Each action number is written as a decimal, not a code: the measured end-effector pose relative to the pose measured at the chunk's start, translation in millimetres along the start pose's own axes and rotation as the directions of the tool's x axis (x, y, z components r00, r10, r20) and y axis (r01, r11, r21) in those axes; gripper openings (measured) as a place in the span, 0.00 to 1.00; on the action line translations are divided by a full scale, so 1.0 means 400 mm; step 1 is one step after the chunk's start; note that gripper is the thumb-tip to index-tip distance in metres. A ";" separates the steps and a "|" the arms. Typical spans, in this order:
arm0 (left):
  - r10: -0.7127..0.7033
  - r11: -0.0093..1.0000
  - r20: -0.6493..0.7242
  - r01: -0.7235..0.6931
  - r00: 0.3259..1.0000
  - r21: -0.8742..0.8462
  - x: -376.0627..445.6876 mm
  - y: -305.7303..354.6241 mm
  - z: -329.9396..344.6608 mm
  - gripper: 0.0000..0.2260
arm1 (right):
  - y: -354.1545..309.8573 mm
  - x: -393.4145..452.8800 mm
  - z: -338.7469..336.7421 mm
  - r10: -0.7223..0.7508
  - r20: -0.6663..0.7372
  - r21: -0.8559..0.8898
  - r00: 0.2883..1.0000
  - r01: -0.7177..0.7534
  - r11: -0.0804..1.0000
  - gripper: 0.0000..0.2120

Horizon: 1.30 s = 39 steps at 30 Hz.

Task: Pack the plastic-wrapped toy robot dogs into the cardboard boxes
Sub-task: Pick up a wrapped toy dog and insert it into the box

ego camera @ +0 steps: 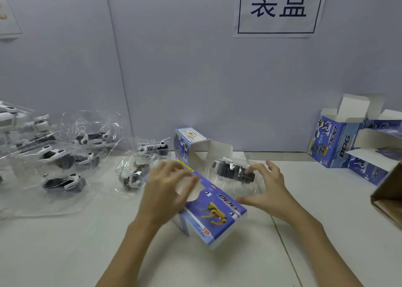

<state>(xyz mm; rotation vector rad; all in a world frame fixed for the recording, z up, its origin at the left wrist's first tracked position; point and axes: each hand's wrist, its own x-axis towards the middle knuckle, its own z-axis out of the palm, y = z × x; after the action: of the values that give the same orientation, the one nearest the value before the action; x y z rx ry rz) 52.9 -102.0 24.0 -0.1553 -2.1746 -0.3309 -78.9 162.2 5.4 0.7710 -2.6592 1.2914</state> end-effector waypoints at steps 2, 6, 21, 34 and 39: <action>0.074 0.987 0.238 -0.036 0.968 -0.160 0.005 0.050 -0.005 0.27 | -0.008 -0.007 -0.002 0.028 0.057 -0.007 0.998 -0.028 1.000 0.35; 0.051 0.994 0.557 0.012 0.829 -0.108 -0.005 0.070 -0.002 0.49 | -0.011 -0.026 -0.052 0.085 0.265 -0.015 0.961 -0.085 0.996 0.36; 0.023 0.979 0.361 0.053 0.932 -0.198 -0.010 -0.005 0.025 0.24 | 0.001 0.030 0.010 0.504 -0.070 0.697 0.861 -0.319 0.642 0.24; -0.052 0.978 0.414 0.129 0.909 -0.162 -0.016 -0.053 0.015 0.28 | 0.018 0.028 -0.006 0.544 0.054 0.723 0.837 -0.409 0.557 0.35; -0.234 0.927 0.116 0.258 0.965 -0.271 -0.012 -0.038 0.047 0.11 | 0.027 0.032 0.001 0.565 0.077 0.676 0.821 -0.460 0.576 0.28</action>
<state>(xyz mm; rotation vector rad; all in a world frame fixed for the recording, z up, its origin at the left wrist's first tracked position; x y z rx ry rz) 37.3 -111.0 7.0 -0.0546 -2.2208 -0.7950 -95.1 162.4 1.0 -0.1503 -2.3282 2.4220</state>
